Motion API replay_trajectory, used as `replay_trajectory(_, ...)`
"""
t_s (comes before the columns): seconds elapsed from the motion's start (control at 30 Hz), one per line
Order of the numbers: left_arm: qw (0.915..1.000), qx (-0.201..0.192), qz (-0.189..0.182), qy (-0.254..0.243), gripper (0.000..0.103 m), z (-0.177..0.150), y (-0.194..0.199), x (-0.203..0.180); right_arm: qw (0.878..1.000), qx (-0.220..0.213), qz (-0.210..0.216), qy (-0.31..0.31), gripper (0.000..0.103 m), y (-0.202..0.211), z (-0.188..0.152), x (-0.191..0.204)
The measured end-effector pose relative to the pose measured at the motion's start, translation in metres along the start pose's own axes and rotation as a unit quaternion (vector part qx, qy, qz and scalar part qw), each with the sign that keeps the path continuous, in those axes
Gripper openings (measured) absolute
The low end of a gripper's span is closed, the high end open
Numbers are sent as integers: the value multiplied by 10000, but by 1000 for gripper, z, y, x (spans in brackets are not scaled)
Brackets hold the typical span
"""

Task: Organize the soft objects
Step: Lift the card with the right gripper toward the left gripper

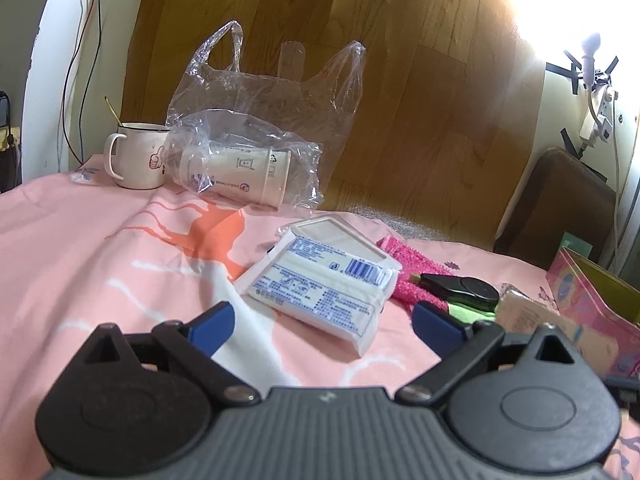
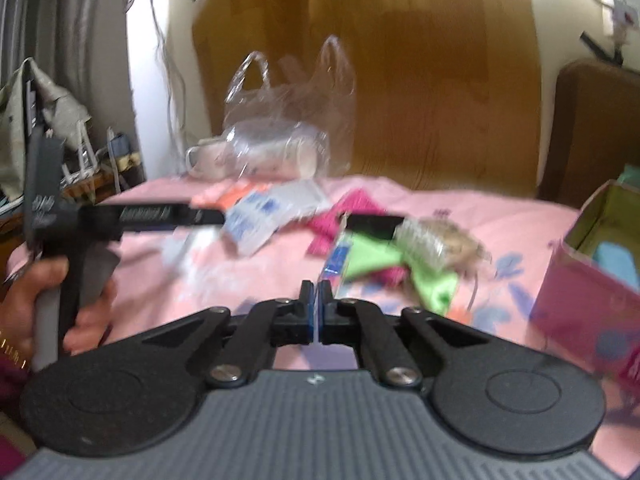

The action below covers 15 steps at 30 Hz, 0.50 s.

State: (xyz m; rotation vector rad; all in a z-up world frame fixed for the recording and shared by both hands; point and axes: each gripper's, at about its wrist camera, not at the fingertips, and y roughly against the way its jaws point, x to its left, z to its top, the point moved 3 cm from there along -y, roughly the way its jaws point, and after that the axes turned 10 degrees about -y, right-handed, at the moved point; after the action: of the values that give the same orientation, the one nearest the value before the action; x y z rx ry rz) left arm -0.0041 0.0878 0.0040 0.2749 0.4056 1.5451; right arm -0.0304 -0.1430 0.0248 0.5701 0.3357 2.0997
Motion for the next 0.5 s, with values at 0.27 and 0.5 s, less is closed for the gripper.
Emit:
replay_trajectory(0.27, 10000, 5, 23, -18, 100, 0, 0, 0, 9986, -67, -111, -507, 50, 2, 2, -18)
replay_trajectory(0.5, 10000, 17, -5, -21, 100, 0, -1, 0, 9978, -169, -340, -549, 71, 2, 3, -25)
